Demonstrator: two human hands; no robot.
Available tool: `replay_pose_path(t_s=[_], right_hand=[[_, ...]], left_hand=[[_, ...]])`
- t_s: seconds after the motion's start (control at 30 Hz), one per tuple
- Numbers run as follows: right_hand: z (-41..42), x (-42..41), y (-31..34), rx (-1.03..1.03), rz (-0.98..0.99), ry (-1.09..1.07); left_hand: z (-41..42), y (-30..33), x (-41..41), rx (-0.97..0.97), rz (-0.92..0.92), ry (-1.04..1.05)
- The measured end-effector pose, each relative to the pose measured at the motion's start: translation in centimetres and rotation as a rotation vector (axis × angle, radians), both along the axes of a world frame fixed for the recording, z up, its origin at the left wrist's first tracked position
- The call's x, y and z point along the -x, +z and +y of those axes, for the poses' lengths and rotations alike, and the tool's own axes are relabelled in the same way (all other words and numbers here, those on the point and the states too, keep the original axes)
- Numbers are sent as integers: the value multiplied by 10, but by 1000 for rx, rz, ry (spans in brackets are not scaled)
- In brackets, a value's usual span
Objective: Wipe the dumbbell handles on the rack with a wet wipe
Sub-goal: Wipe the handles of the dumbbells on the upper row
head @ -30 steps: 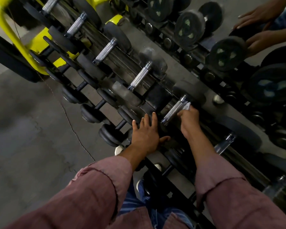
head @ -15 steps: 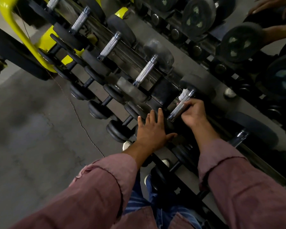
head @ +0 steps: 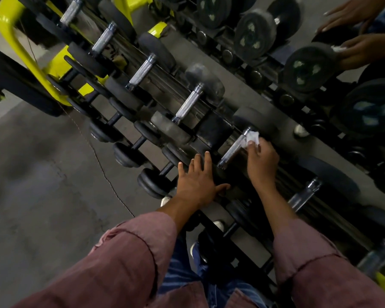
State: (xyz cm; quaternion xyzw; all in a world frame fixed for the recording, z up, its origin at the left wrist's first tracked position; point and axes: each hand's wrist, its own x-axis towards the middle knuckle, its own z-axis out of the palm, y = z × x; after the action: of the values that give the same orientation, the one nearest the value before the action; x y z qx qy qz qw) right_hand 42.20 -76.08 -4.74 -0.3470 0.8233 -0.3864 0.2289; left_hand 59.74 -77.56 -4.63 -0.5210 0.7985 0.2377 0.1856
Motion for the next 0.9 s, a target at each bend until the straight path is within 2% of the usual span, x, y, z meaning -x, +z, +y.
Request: replay_pose_path(t_s=[0.2, 0.33, 0.43, 0.63, 0.73, 0.9], right_hand=[[4, -2, -20, -107, 480, 375], [0, 5, -14, -193, 556, 447], [-4, 7, -5, -218, 528, 588], [-6, 3, 15, -347, 267, 798], [0, 0, 20, -372, 159, 802], [4, 0, 26, -421, 87, 710]], left_hand=[[-1, 1, 1, -2, -4, 6], [2, 1, 2, 3, 10, 20], [2, 0, 0, 20, 22, 19], [4, -5, -1, 23, 61, 33], [5, -5, -1, 33, 95, 49], [4, -3, -5, 11, 131, 55]])
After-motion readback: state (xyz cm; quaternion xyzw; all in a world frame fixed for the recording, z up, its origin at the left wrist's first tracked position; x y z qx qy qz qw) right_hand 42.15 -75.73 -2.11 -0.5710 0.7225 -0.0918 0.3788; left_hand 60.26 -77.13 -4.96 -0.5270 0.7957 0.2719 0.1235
